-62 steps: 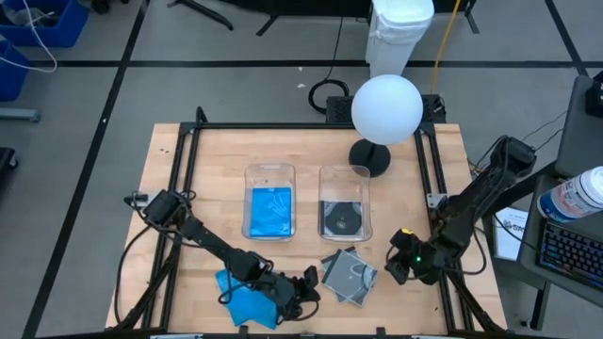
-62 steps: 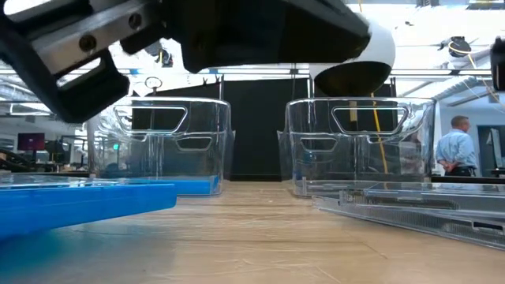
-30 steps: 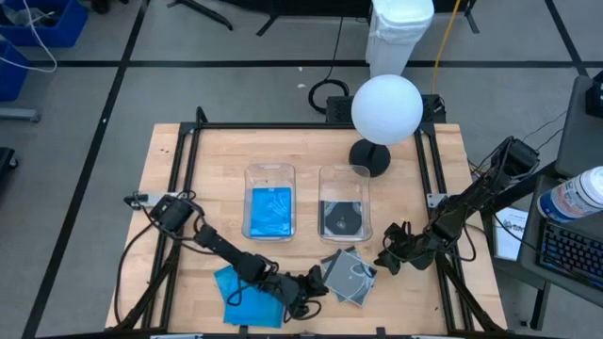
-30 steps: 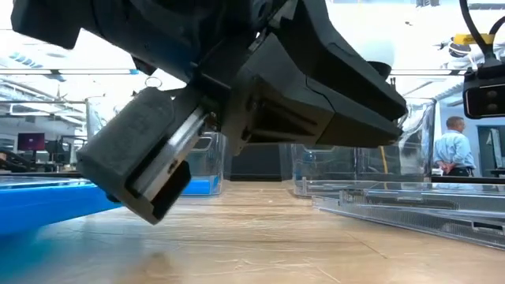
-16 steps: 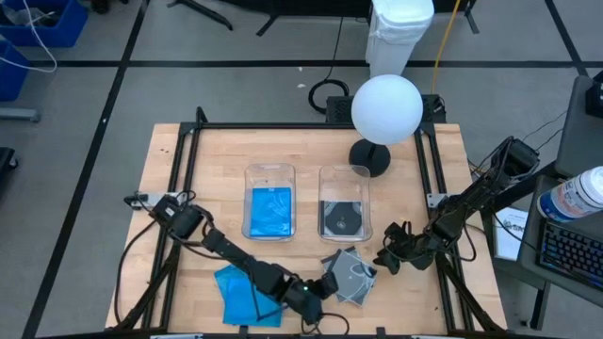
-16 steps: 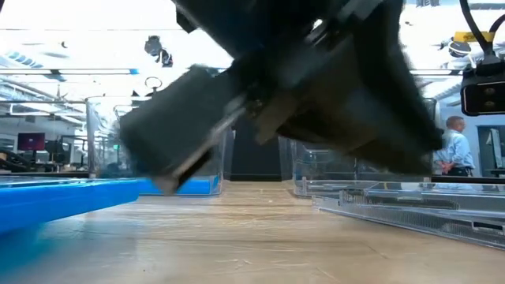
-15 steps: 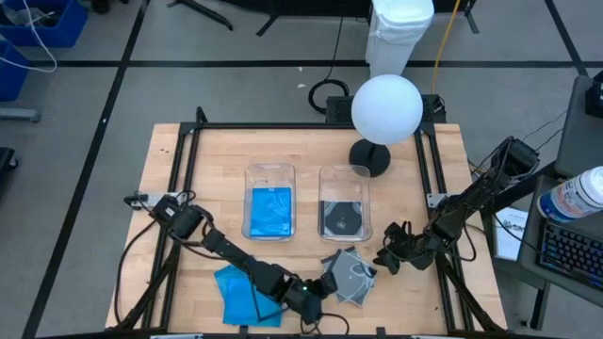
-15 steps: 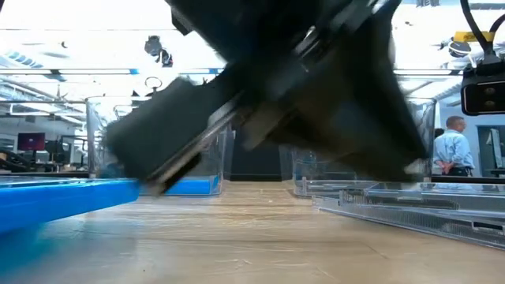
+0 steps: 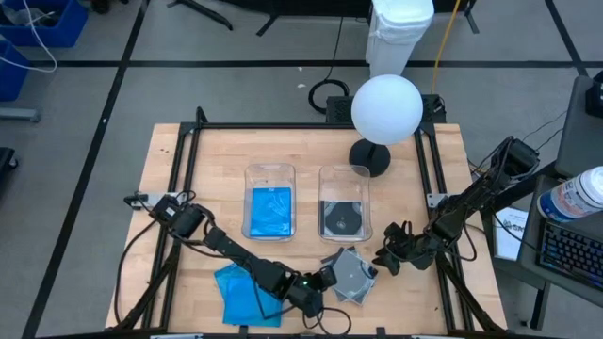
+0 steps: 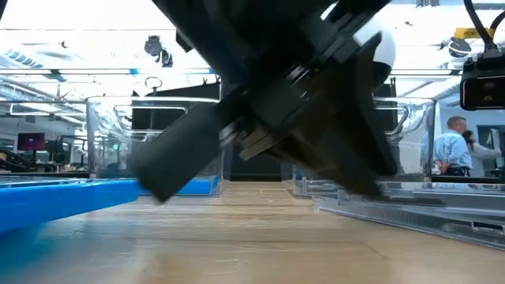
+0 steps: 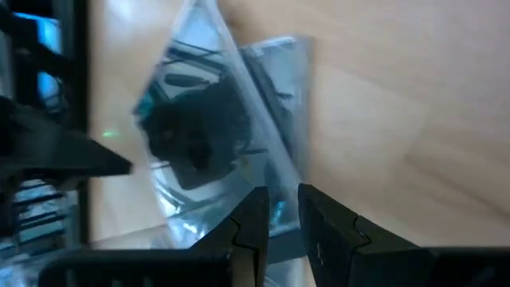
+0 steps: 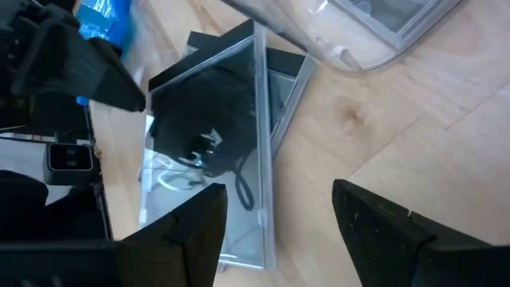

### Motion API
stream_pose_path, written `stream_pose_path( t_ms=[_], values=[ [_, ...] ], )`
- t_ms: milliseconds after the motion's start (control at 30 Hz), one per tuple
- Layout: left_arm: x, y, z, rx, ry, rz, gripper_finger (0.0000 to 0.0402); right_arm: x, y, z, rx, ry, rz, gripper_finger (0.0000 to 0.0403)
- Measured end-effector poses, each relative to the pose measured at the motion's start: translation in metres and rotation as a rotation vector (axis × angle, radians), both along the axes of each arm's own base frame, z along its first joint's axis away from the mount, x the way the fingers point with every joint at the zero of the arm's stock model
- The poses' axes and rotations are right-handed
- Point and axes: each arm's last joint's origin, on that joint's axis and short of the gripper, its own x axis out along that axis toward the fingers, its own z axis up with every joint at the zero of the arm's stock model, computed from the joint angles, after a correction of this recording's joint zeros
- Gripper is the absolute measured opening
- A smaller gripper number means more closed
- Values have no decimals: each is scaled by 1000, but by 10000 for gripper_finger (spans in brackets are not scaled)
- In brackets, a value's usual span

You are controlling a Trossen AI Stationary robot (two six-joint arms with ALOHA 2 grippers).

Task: Pick & place jewel cases by type
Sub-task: Put the black CD case into the right transparent bin

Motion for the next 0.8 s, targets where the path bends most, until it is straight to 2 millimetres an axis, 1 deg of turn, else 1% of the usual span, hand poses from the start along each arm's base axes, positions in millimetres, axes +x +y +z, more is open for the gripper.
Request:
stream_pose_path(
  t_ms=[100,233,467,800],
  values=[
    [-1,1,-2,-27,34,-12,77,0,1,1,34,5,5,217],
    [1,3,-1,-47,21,11,77,0,1,0,57,16,-14,217],
    [2,3,0,-53,15,11,77,0,5,-10,142,127,-18,217],
    [5,8,-1,-91,26,20,77,9,17,-18,240,112,11,216]
  ],
)
